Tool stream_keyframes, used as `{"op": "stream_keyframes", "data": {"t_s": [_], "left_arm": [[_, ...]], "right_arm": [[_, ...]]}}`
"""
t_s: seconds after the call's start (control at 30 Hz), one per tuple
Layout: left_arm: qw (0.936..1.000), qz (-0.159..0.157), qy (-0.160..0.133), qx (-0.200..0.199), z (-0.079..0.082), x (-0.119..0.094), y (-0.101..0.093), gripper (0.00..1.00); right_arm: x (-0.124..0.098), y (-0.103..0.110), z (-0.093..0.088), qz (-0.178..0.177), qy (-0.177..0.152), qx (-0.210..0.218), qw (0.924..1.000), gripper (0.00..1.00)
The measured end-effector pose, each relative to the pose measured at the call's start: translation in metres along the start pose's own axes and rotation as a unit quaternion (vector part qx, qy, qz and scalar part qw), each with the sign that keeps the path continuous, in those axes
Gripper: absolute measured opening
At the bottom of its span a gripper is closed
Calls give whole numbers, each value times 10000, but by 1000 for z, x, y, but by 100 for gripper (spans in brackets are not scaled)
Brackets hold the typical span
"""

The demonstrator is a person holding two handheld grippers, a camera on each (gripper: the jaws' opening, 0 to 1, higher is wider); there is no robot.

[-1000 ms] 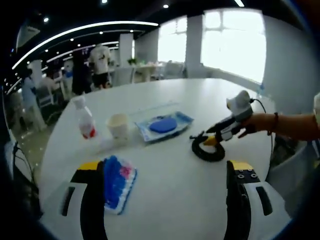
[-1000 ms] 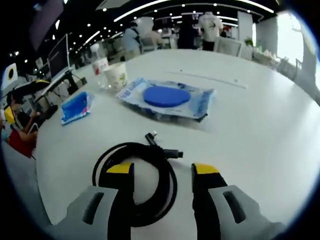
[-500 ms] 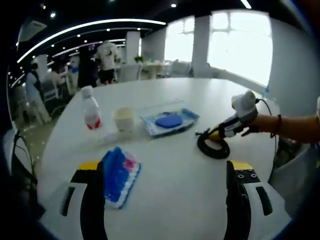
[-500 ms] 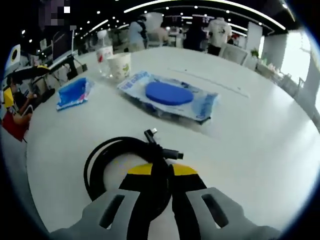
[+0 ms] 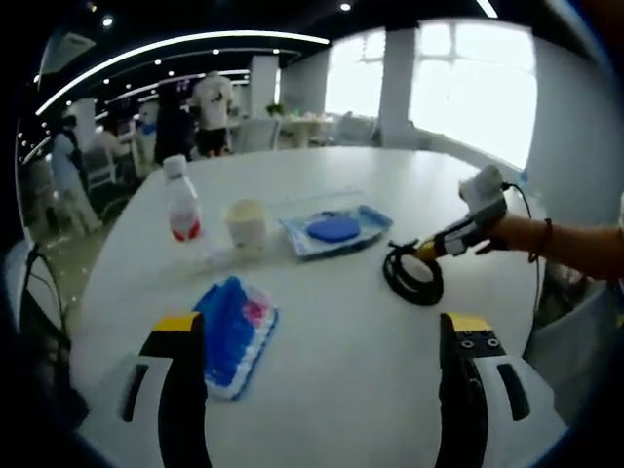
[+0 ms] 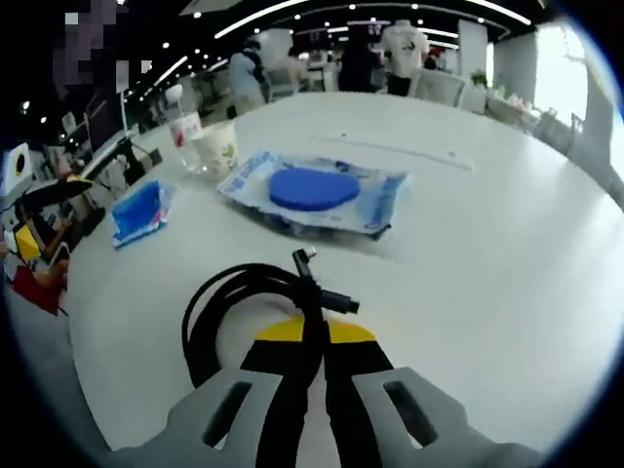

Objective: Arrange the tabletop items into an orderly group along one side of the table until the central work area is clear of visible clutter.

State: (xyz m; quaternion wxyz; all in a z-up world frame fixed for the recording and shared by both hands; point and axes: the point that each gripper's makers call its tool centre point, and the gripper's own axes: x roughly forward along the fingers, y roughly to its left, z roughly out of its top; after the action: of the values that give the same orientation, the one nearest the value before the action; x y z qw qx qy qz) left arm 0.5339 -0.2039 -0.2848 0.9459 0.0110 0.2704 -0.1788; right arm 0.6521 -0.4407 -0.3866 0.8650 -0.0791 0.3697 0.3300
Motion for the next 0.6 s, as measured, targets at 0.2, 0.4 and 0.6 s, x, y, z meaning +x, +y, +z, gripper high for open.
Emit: {"op": "stream_keyframes", "data": {"t_s": [0.2, 0.4, 0.6], "left_arm": [[10000, 8, 26, 7, -2, 0, 1, 97], [10000, 5, 25, -1, -3, -1, 2, 96], [10000, 11, 18, -10, -2, -2, 3, 96]], "right_arm": [[-12, 2, 8, 112, -129, 302, 9994, 3], [-20, -6, 12, 96, -127, 421, 9990, 3], [-25, -18, 16, 62, -90, 420, 9991, 3]]}}
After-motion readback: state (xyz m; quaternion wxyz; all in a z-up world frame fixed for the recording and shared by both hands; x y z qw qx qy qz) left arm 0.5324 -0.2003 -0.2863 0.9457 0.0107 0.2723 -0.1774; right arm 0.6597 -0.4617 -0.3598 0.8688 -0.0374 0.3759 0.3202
